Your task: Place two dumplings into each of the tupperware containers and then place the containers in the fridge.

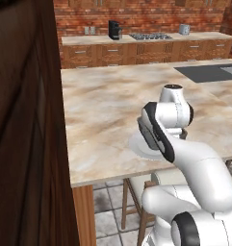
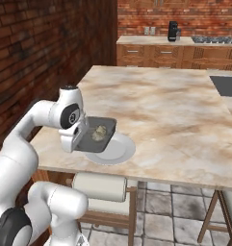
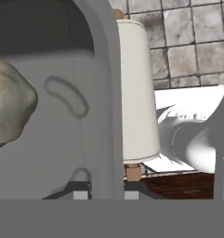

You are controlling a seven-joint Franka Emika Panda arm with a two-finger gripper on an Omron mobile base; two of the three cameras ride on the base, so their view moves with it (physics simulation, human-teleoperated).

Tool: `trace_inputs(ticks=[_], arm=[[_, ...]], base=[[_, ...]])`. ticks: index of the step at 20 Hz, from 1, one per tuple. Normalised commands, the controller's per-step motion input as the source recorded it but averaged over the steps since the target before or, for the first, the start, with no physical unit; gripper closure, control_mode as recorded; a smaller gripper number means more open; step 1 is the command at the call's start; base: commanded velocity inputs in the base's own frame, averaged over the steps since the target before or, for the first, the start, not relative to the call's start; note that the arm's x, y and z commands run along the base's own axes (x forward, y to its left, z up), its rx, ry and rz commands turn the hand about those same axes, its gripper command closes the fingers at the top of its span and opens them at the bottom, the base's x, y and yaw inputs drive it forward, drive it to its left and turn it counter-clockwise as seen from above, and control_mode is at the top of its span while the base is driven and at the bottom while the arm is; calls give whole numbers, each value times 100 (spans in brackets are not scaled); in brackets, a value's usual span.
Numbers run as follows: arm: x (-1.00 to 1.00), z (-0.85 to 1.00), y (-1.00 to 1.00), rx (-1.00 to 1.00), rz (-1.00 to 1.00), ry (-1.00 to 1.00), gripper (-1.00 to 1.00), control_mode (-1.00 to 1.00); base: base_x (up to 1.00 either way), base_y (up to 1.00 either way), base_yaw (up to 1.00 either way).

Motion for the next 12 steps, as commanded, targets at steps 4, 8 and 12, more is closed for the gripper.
trace_inputs(ticks=[4,8,12], arm=[[0,0,0,0,0,0,100,100],[0,0,0,0,0,0,100,100],[0,0,0,0,0,0,100,100]], base=[[-84,-63,-34],[-31,-7,-94],[-10,0,-100]])
